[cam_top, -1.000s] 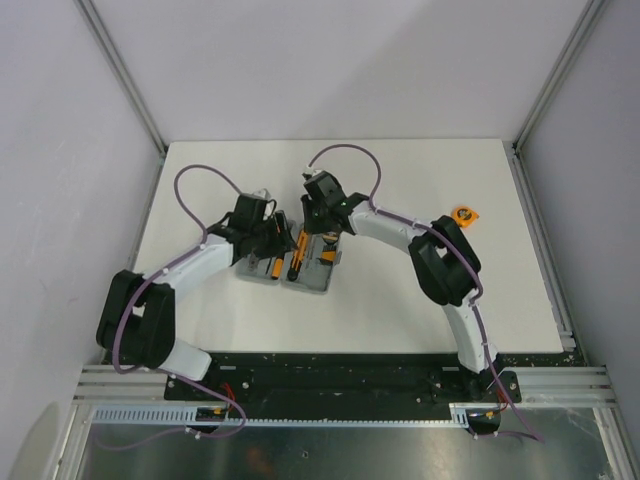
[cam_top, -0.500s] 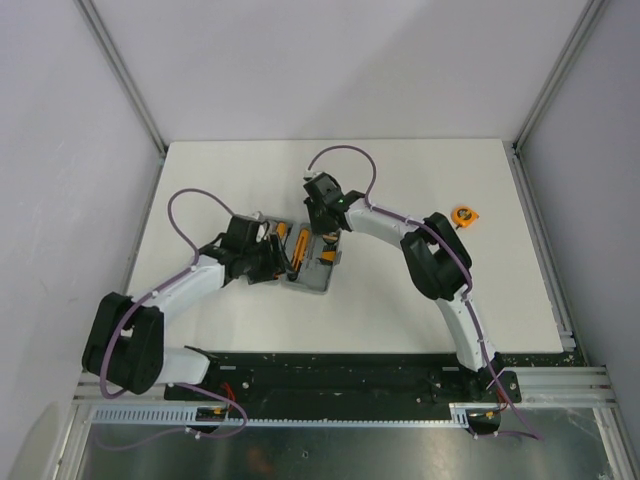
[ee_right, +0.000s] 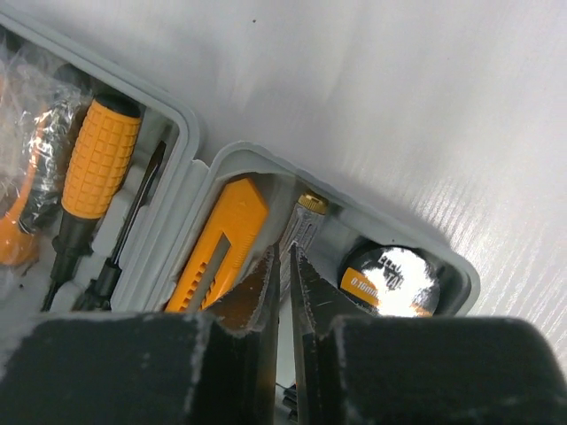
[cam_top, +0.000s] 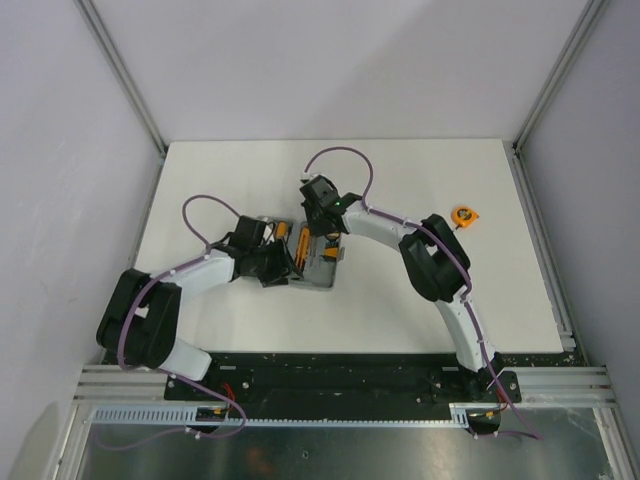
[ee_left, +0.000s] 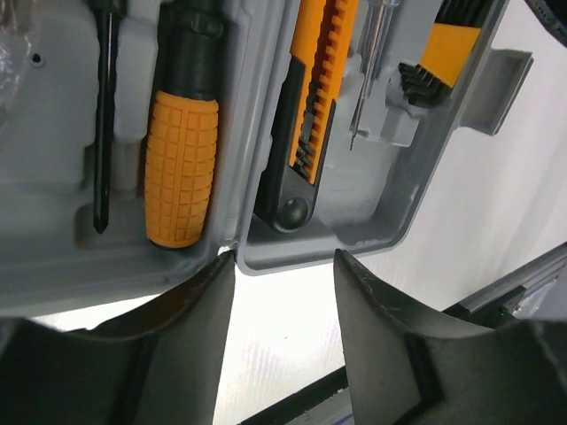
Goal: Pack the tool kit
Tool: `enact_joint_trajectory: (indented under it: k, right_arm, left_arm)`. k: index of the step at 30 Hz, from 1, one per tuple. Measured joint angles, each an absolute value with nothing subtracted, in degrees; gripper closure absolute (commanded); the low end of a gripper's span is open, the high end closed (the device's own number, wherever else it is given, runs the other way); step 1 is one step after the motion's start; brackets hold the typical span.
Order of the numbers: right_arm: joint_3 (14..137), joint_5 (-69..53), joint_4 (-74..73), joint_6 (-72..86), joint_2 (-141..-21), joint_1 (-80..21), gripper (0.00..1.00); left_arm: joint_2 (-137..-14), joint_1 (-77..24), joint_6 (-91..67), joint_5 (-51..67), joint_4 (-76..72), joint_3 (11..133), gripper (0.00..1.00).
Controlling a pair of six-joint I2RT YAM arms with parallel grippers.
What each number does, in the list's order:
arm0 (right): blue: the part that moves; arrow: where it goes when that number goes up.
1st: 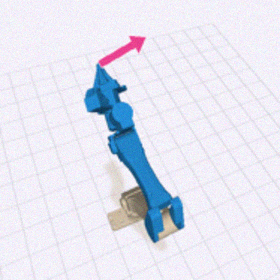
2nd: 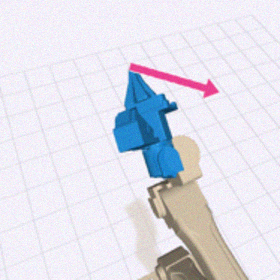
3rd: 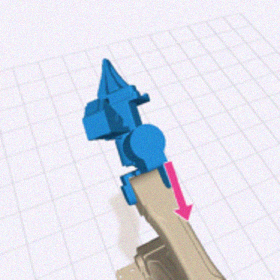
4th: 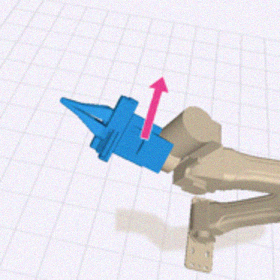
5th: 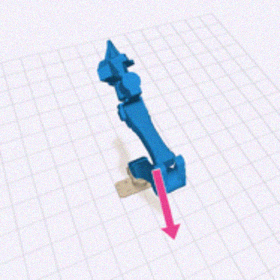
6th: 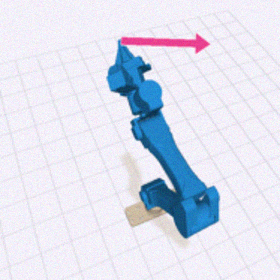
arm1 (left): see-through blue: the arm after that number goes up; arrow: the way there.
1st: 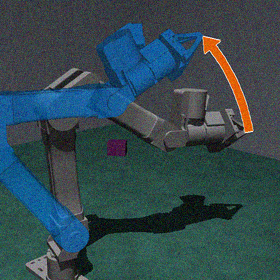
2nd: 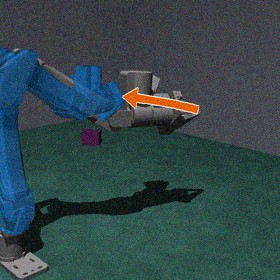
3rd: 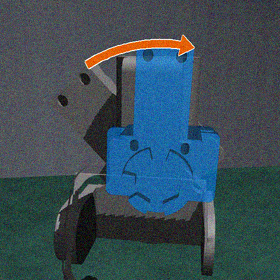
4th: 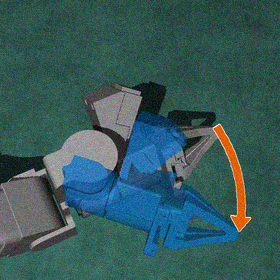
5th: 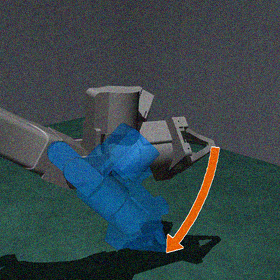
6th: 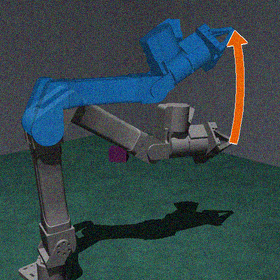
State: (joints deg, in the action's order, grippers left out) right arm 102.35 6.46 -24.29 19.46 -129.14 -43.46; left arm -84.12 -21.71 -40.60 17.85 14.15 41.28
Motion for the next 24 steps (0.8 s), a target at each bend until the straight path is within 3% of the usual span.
enact_joint_trajectory:
  k: [7,24]
  right_arm:
    - [99.3,7.6,-23.8,21.5,-126.9,-44.2,0.97]
    - [95.2,6.8,-23.6,23.4,-124.3,-45.0,0.99]
  left_arm:
    - [-86.4,-21.7,-42.3,19.0,12.4,42.1,0.52]
    - [-87.8,-21.7,-43.6,20.0,11.7,42.9,0.53]
